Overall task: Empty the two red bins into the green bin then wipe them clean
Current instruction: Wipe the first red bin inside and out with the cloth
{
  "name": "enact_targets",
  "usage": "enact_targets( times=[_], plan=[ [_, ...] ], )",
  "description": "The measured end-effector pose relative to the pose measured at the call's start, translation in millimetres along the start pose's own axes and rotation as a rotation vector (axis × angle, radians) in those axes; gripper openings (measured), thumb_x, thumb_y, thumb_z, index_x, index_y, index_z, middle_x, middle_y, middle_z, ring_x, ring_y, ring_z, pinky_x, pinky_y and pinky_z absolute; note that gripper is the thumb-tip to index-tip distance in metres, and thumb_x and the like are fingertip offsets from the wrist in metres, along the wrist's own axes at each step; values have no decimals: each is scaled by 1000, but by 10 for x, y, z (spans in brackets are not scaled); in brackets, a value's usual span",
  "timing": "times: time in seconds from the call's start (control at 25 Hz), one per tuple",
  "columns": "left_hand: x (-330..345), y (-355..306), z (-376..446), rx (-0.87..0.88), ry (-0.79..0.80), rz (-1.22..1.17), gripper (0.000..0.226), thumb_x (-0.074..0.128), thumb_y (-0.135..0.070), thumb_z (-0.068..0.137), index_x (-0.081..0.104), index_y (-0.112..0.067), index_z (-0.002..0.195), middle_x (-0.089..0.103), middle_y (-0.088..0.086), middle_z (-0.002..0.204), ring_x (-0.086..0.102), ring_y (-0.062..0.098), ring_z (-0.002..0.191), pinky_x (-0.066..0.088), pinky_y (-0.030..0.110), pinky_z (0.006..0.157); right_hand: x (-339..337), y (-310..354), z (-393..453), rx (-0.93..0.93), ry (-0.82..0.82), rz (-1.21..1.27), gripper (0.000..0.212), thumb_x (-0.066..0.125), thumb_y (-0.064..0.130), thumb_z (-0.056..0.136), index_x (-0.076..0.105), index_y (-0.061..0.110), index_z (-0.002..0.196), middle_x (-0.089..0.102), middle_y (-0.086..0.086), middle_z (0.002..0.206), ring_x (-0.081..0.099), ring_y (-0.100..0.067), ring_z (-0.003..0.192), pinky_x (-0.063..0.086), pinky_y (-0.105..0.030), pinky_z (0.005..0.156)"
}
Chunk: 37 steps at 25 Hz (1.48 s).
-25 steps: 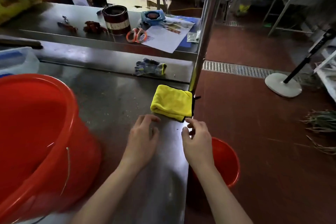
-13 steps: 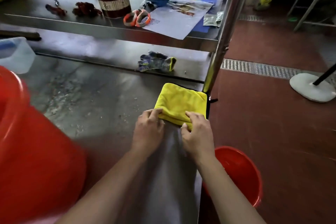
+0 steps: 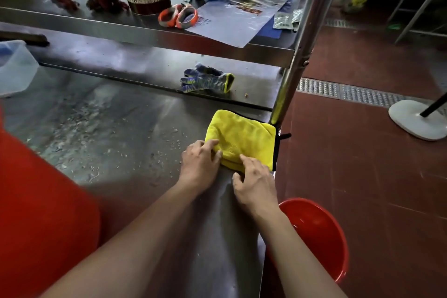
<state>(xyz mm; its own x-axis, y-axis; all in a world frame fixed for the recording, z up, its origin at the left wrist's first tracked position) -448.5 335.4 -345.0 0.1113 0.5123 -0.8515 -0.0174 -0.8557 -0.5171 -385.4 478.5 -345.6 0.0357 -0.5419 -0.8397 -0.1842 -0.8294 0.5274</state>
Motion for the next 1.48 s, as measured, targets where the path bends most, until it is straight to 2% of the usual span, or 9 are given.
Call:
enact_targets(
  times=[0.2,0.4,0.52,0.6,0.68,0.96,1.04,1.28,1.48],
  plan=[
    [-177,-329,-263,196,-59,-205,38,57,-16,100,61,-9,137,52,7,139,57,26,121,40,30,104,-82,-6,8,27,-75,187,45,50,33,102,51,15,144,57,-8,140,51,-29,128,40,-40,106],
    [-520,-644,-727,378,-35,-175,45,45,-30,98,61,-15,138,47,6,145,56,25,121,42,31,105,-396,170,-149,320,-144,947,32,48,53,97,70,33,109,72,-1,115,67,-19,107,53,-39,94],
    [-666,-759,-1091,463,8,-114,48,40,-31,96,62,-15,135,49,10,146,56,32,119,36,30,106,-631,342,-426,560,61,1509,44,47,60,98,72,24,98,77,1,90,74,-12,80,57,-30,70],
    [-707,-767,-1341,517,30,-81,46,42,-27,96,62,-14,135,50,11,146,56,33,120,31,28,108,-693,382,-611,568,203,1612,64,46,66,94,72,10,108,77,-10,101,75,-19,91,56,-35,82],
    [-718,-733,-1582,543,74,-64,44,42,-26,96,62,-15,134,49,8,147,52,30,126,28,27,112,-717,405,-782,585,196,1595,71,57,66,87,69,3,118,74,-18,112,72,-28,103,55,-40,93],
    [-1004,-393,-2198,532,88,15,29,48,-25,94,66,-26,117,51,-2,143,48,20,133,35,32,111,-698,558,-1175,423,-186,1108,13,61,12,99,69,13,109,75,-1,95,73,-22,94,59,-35,85],
    [-1265,-292,-2333,498,18,56,31,50,-26,92,63,-29,120,52,-3,141,48,20,132,36,32,109,-803,703,-1311,328,-217,1044,20,58,5,99,67,20,109,72,7,90,69,-5,83,55,-21,74],
    [-2079,-303,-2778,472,-84,40,26,50,-27,94,67,-25,114,56,-2,132,51,21,125,40,31,107,-988,1209,-1842,53,-295,673,32,53,8,92,63,26,116,65,13,85,58,-2,79,43,-17,67],
    [-2731,-268,-3096,548,-167,61,28,52,-28,94,66,-24,117,57,-3,130,50,20,125,39,32,106,-1113,1647,-2280,-96,-344,433,63,54,-6,84,57,32,134,62,15,119,55,-2,100,37,-7,83]
  ],
)
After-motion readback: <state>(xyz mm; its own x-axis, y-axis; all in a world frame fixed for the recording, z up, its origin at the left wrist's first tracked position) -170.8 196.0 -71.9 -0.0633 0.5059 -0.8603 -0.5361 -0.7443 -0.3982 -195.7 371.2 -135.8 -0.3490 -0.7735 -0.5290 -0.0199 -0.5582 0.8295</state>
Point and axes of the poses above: each hand's wrist, its own z-axis towards the middle knuckle, its own x-axis out of the palm, y = z × x, the point moved 2 cm from there along z, towards the middle knuckle
